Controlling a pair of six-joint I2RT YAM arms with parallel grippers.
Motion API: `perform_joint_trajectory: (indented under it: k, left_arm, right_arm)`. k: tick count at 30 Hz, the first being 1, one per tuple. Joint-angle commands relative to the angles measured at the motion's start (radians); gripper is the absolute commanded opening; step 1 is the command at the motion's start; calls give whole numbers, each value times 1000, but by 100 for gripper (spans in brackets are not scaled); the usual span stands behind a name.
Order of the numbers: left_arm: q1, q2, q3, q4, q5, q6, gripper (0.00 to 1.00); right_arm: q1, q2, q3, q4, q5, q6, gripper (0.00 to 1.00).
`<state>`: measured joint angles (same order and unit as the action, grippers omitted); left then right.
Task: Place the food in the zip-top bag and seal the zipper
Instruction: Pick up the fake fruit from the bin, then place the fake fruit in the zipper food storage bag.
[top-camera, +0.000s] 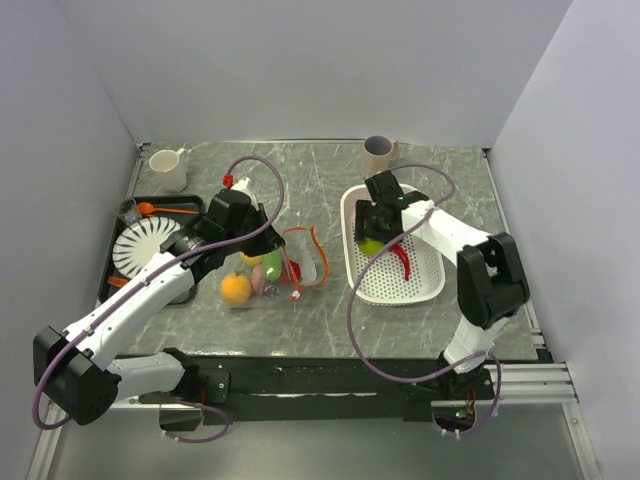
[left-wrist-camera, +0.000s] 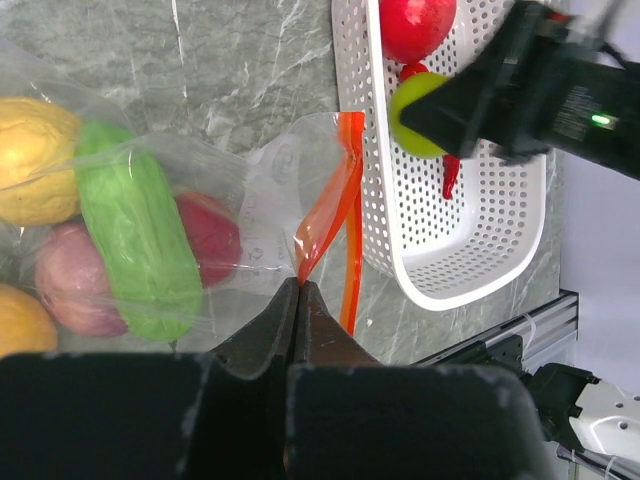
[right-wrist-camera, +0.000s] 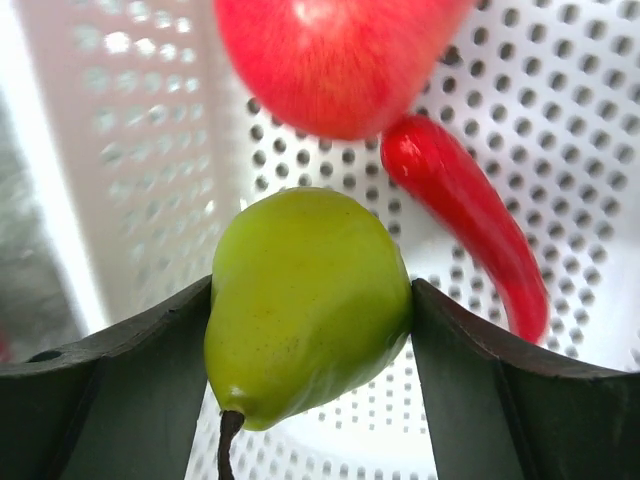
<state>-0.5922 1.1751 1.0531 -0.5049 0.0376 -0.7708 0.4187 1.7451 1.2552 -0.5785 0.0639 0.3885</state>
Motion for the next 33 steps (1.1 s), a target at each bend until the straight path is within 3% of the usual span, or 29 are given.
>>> perform_joint_trajectory:
  k: [1, 4, 15, 31, 33]
  left_arm:
    - [0, -11, 2, 25, 8, 21, 1]
    - [0, -11, 2, 28, 8, 18, 1]
    - [0, -3, 10, 39, 19, 16, 1]
    - [0, -32, 22, 29, 25, 10, 1]
    - [0, -41, 25, 26, 15, 8, 1]
  right_arm:
    - [11, -179, -23, -4, -16, 35, 45]
    - [28, -281, -48, 15, -88, 49, 45]
    - [190, -403, -77, 127, -304, 131, 46]
    - [333, -124, 128, 106, -279, 119, 55]
    - [336, -95, 179, 92, -256, 112, 66]
